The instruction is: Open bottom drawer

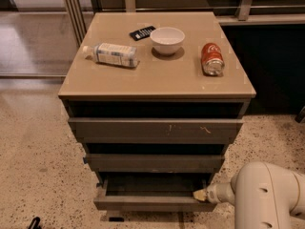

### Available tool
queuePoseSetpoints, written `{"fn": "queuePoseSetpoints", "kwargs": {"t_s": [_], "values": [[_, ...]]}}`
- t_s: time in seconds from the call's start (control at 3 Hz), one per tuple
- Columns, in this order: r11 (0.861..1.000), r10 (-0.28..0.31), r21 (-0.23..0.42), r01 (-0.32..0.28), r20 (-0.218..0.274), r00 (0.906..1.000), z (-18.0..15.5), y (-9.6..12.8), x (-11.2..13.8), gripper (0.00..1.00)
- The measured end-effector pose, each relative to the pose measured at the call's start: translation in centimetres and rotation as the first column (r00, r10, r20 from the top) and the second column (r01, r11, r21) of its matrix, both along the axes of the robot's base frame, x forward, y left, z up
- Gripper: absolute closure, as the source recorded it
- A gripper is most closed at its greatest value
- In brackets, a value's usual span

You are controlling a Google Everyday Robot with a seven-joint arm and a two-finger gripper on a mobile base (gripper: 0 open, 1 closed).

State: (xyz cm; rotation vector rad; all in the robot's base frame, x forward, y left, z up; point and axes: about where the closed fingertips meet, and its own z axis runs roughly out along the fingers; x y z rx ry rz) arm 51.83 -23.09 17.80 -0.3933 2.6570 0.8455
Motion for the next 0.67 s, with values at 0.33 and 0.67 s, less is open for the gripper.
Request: {"fn": "queuePoseSetpoints", "kwargs": {"t_s": [0.33, 0.67], "values": [[1.0, -0.002, 0.006, 0.002, -0.004, 1.0, 0.1, 0.0, -0.3, 1.0], [0.998, 0.042, 0.053, -0.041, -0.021, 0.9989, 0.7, -0.7, -3.8, 1.0]]}}
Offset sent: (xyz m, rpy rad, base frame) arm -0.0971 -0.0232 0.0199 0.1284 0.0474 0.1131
